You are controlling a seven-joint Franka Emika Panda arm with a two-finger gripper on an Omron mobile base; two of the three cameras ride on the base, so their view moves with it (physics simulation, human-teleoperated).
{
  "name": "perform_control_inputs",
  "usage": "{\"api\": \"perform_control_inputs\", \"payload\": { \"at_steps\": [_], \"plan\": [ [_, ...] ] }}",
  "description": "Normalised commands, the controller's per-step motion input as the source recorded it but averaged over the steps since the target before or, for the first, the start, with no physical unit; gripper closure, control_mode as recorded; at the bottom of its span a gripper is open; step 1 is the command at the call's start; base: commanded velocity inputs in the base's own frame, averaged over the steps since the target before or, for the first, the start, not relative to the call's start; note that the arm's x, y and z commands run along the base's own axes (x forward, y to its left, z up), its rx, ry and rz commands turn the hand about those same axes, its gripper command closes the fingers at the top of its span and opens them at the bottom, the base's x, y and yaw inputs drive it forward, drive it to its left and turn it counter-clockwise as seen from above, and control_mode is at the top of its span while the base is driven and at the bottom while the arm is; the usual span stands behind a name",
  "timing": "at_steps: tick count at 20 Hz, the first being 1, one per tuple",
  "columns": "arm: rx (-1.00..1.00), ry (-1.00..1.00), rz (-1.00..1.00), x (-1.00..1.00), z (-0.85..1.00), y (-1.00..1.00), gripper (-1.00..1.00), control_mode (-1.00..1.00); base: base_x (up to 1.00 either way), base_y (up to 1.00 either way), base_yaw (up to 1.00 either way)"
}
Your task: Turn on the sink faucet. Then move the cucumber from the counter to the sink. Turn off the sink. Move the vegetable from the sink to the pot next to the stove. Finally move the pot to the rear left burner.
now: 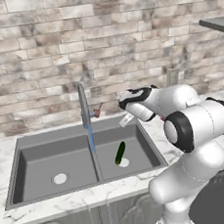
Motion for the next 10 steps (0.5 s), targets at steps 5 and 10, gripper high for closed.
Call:
{"api": "perform_control_inputs", "payload": {
  "at_steps": [5,10],
  "plan": [
    [0.04,-0.18,0.21,0.38,0.00,0.00,-1.00,-1.00,0.00,0.00,0.00],
    [0.05,-0.19,0.20,0.41,-0.01,0.00,-1.00,-1.00,0.00,0.00,0.00]
  ]
}}
